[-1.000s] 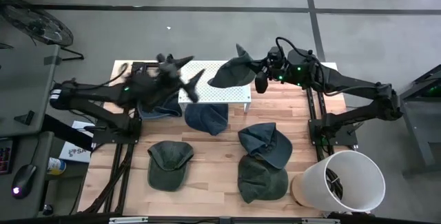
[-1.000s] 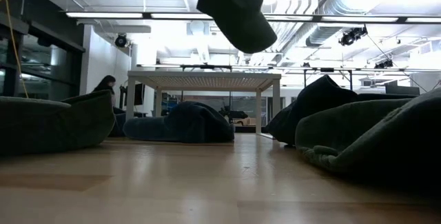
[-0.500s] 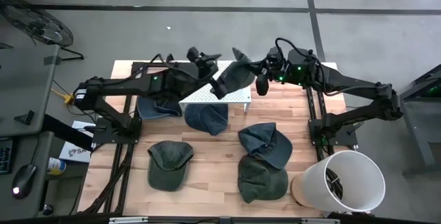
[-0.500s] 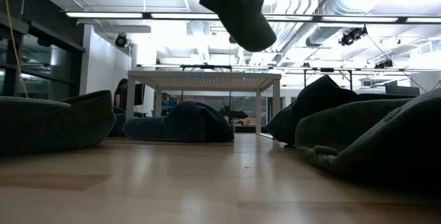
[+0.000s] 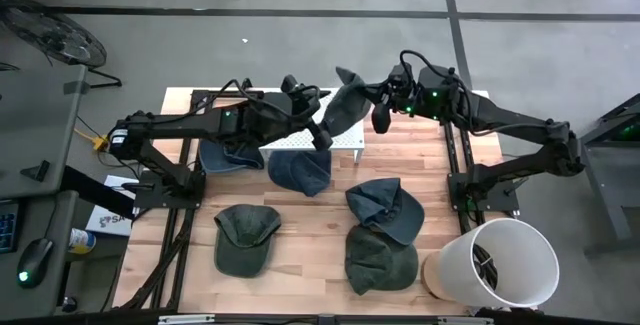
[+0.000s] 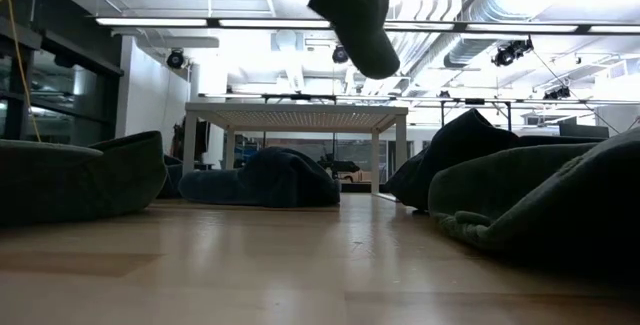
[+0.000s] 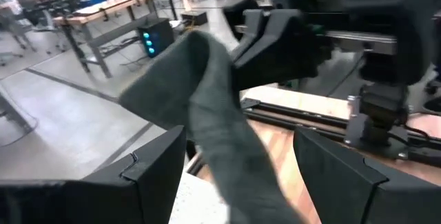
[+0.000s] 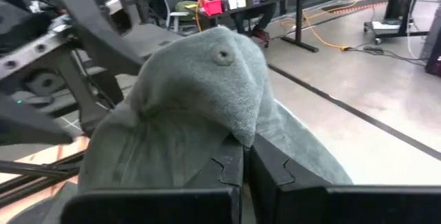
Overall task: Pick & Place hat
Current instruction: Put the top right gray cap on the shelf
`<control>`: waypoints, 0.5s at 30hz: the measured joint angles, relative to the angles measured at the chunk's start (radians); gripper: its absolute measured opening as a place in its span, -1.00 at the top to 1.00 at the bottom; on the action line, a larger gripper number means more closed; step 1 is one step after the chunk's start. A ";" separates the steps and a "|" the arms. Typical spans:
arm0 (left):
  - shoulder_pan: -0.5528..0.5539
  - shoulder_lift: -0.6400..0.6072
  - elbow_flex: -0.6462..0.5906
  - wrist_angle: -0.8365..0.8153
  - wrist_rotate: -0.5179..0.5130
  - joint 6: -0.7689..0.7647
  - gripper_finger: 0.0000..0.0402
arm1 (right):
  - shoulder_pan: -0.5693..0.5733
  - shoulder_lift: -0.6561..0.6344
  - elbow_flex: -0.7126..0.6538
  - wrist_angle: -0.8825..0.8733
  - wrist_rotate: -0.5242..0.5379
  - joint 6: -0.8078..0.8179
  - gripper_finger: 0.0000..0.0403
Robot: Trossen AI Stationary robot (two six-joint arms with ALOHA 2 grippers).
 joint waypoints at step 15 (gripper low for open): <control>0.000 0.009 0.000 -0.046 -0.028 -0.040 -0.31 | -0.011 0.000 0.000 -0.002 -0.048 -0.030 1.00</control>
